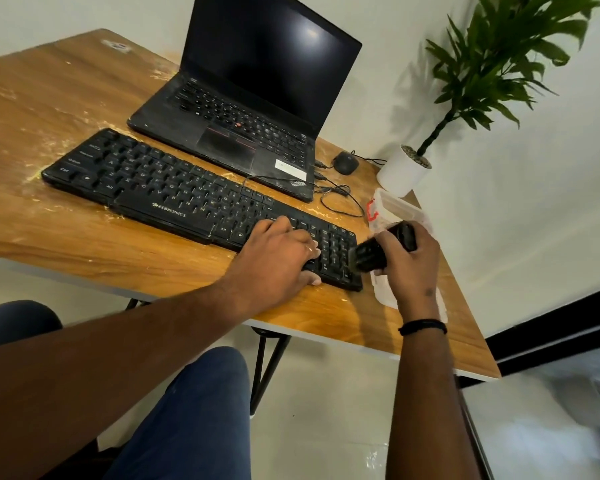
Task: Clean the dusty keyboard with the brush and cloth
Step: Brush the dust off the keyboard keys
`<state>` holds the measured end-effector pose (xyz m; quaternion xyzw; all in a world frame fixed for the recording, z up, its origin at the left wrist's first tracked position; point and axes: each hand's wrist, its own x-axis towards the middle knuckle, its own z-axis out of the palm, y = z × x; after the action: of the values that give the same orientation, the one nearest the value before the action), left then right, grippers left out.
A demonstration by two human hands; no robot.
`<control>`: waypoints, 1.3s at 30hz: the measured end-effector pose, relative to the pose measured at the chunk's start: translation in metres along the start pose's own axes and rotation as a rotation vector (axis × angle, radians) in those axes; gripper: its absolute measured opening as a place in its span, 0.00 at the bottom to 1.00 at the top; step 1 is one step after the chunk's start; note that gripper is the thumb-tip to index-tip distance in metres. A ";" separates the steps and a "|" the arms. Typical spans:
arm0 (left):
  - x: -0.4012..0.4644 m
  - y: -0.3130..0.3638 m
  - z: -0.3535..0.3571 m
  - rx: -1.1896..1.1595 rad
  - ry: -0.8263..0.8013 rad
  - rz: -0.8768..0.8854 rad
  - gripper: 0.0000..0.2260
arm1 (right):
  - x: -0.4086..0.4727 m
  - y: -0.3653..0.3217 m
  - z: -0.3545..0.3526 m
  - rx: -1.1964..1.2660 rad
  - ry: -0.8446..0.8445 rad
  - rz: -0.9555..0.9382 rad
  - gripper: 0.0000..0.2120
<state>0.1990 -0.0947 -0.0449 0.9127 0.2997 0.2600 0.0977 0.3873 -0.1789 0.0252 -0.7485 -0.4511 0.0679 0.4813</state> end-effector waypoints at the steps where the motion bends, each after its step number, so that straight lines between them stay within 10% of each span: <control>1: 0.000 0.000 0.000 -0.001 0.000 -0.002 0.26 | -0.001 0.001 -0.001 -0.016 -0.001 -0.002 0.05; 12: -0.002 0.000 -0.002 -0.010 0.007 0.001 0.25 | -0.001 0.001 -0.004 0.054 -0.184 0.042 0.12; 25: -0.001 0.001 -0.002 0.005 -0.007 -0.007 0.26 | -0.007 -0.009 0.004 -0.024 0.126 -0.058 0.06; 30: 0.000 0.001 -0.002 0.000 -0.008 -0.008 0.26 | -0.008 -0.012 0.004 -0.032 -0.179 -0.018 0.07; 35: -0.001 0.001 -0.003 0.002 -0.012 -0.005 0.26 | -0.013 -0.012 0.014 -0.132 0.202 -0.047 0.08; 39: -0.001 0.002 -0.003 0.007 -0.014 0.000 0.26 | -0.016 -0.019 0.020 -0.121 0.032 -0.052 0.07</control>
<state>0.1974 -0.0966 -0.0420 0.9148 0.3000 0.2526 0.0968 0.3558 -0.1753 0.0240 -0.7652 -0.4661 0.0160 0.4439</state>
